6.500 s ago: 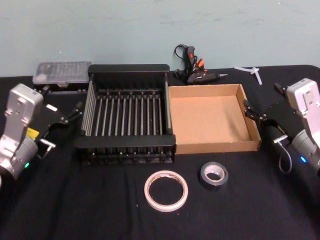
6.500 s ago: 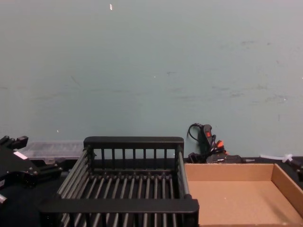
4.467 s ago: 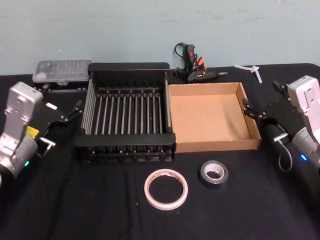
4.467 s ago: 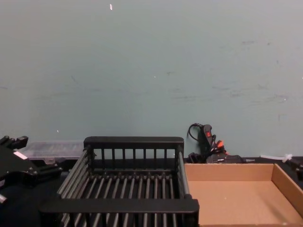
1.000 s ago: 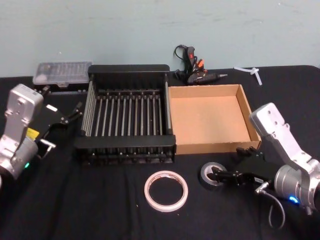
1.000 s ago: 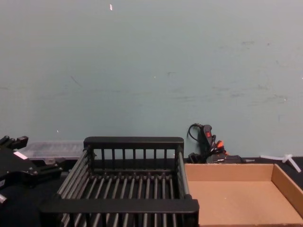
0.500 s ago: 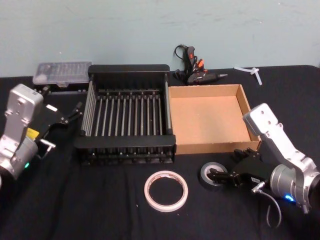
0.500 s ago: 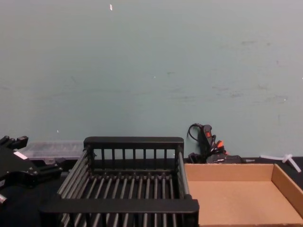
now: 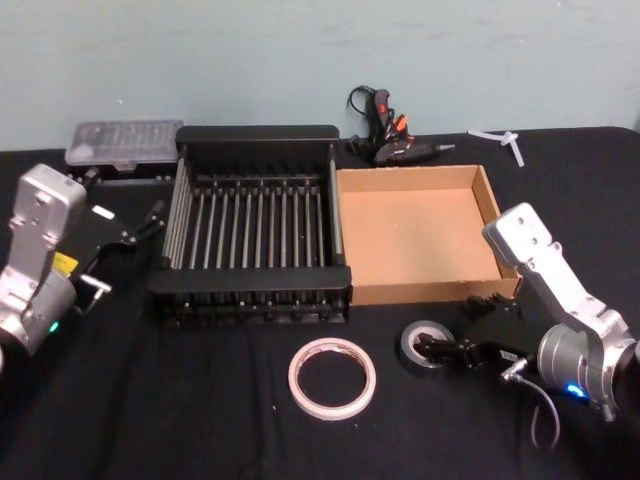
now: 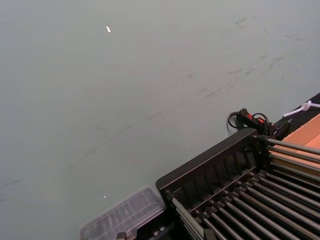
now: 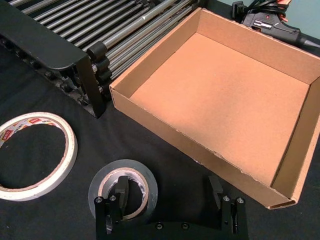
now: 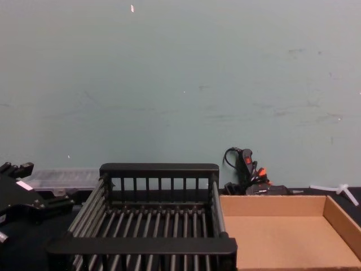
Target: Pick up the white tape and place it into the black box , Pick up the silver tape and place it into the brown box.
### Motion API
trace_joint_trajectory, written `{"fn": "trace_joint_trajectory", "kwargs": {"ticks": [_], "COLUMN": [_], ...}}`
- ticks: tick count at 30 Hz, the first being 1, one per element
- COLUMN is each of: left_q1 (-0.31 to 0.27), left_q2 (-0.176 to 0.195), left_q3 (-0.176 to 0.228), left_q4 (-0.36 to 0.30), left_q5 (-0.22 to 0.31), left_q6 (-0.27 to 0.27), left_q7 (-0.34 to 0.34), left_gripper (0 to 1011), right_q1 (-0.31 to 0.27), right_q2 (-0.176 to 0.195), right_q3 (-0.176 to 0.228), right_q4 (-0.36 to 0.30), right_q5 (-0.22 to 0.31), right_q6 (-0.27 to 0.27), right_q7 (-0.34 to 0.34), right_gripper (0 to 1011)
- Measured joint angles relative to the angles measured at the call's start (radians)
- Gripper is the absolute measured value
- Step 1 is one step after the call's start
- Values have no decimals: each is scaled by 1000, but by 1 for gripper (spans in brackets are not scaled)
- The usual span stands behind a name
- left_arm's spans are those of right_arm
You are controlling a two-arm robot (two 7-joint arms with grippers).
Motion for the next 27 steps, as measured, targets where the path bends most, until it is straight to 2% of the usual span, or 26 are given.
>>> {"fn": "trace_joint_trajectory", "kwargs": {"ticks": [7,10,14,15,17,18,22,26,27], "left_q1": [0,0,0,0,0,0,0,0,0], "left_q2": [0,0,0,0,0,0,0,0,0], "left_q3": [0,0,0,0,0,0,0,0,0], "left_q4": [0,0,0,0,0,0,0,0,0], "left_q5": [0,0,0,0,0,0,0,0,0], "left_q6": [0,0,0,0,0,0,0,0,0], "left_q7": [0,0,0,0,0,0,0,0,0], "left_gripper": [1001,1001,1001,1001,1001,1001,1001,1001,1001], "right_q1": [0,-1,-1,-1,-1,-1,-2,-2,-2], "right_q2": [2,2,2,2,3,3,3,4,4], "right_q3": [0,0,0,0,0,0,0,0,0], "right_q4": [-1,-2,-2,-2,-3,-3,-3,-3,-3], "right_q5": [1,1,2,2,3,3,4,4,5], "right_q6": [0,-1,-1,-1,-1,-1,-2,-2,-2], "right_q7": [-1,-1,-2,-2,-2,-2,-2,-2,-3], "right_gripper": [1002,966,857,857,785,785,626,530,471]}}
